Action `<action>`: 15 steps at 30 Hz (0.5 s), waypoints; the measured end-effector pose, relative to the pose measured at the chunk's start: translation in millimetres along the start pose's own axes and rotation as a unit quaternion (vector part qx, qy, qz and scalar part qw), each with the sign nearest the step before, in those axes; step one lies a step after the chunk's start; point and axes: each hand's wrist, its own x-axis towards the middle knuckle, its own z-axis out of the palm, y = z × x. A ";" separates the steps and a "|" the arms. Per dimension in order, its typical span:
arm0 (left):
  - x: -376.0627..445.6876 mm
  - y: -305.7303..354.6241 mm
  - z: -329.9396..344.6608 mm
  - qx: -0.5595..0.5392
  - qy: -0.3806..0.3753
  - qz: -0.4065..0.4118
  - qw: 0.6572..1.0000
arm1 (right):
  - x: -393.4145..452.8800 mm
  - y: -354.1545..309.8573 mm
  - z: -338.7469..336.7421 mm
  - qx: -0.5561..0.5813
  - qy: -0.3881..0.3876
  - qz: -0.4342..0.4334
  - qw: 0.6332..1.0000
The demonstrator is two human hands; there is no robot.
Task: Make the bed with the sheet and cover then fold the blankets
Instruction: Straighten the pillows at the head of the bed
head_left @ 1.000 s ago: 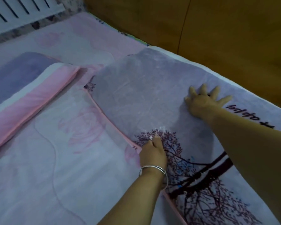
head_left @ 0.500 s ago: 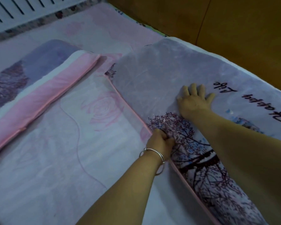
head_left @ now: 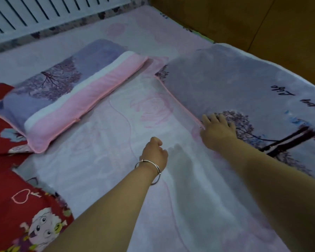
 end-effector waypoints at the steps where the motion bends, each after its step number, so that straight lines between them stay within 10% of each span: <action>1: 2.9 -8.3 -7.9 -0.005 0.005 0.003 1.000 | -4.0 -14.8 1.2 0.008 -0.006 -0.006 1.000; 15: 116.1 -217.1 -231.8 0.163 0.120 0.047 0.978 | 26.8 -351.8 56.9 0.043 -0.088 -0.116 0.988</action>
